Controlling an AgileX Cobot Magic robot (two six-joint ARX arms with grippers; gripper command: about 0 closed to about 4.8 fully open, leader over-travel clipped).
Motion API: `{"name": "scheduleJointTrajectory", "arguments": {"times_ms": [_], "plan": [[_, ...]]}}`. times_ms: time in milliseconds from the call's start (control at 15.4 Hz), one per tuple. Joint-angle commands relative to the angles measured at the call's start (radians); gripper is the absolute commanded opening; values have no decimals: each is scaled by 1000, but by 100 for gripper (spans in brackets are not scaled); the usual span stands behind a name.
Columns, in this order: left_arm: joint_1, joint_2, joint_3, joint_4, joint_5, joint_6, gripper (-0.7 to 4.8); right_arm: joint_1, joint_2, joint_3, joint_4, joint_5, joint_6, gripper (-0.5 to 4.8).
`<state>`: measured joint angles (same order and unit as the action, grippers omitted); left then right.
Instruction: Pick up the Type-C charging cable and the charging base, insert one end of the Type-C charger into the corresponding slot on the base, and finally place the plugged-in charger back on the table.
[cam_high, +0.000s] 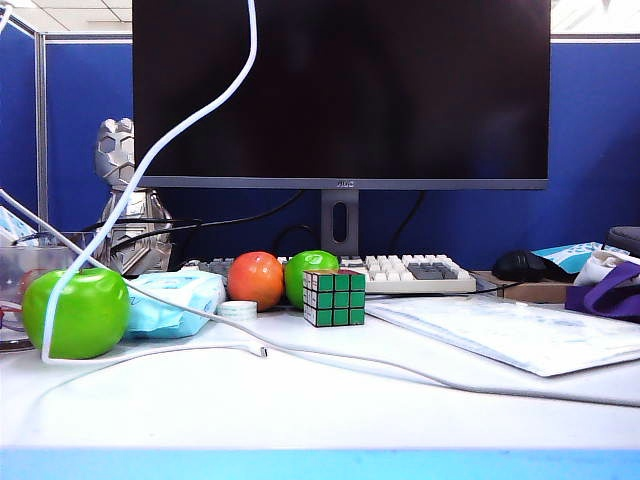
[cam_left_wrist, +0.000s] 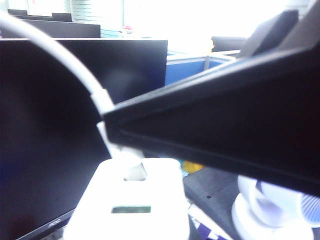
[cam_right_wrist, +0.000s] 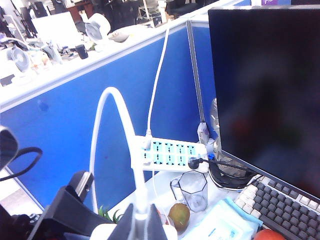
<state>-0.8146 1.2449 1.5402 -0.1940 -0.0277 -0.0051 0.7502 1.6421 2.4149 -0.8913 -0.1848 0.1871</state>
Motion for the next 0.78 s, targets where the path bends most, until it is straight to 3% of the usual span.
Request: {"name": "scheduleJointTrajectory", "arguments": {"times_ms": [65,777], "plan": [[0,-10,5,85,10,-14,-6,2,-4,3,-33,-24,3,-1],[0,-11,5,83,29,-60,-6,2,-26,3,-59,-49,-99,-1]]}}
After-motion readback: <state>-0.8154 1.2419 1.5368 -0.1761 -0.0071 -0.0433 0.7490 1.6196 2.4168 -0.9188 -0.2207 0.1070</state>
